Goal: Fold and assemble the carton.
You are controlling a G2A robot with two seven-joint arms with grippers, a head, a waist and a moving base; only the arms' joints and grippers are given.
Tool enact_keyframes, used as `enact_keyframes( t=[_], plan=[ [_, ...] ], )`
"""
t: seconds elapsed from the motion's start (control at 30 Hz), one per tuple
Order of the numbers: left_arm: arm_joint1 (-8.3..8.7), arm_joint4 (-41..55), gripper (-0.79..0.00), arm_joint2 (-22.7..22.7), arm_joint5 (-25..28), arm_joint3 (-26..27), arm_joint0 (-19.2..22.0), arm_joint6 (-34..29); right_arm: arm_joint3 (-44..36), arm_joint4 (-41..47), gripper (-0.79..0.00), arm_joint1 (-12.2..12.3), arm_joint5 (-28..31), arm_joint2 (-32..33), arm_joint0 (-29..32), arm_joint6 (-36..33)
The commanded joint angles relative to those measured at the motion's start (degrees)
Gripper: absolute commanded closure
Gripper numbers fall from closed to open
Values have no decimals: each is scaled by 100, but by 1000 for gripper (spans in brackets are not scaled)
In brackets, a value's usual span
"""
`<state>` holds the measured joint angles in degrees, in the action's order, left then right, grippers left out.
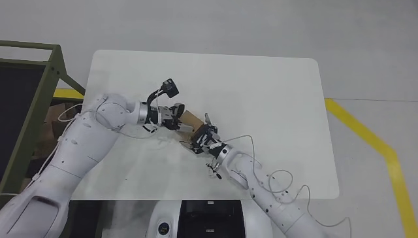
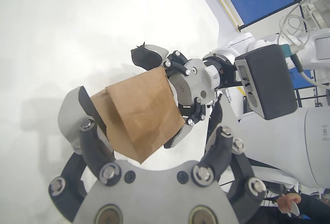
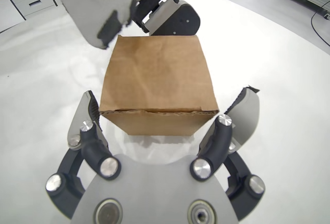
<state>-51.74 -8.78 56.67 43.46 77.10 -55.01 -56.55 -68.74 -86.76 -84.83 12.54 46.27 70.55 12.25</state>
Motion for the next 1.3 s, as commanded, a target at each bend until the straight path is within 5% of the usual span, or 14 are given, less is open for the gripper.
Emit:
enact_keyframes(
  t=[0.0,0.9,1.27],
  plan=[
    [-15,47,-785,-60,33,-51,59,-41,-13,8,-785,14,-8,49,18,0],
    [-40,257,-785,-525,287,-422,432,-140,89,94,-785,1,234,-4,-71,-20],
    [-7,262,-785,-649,332,-451,504,-95,140,141,-680,-20,258,-34,-124,6]
  ],
)
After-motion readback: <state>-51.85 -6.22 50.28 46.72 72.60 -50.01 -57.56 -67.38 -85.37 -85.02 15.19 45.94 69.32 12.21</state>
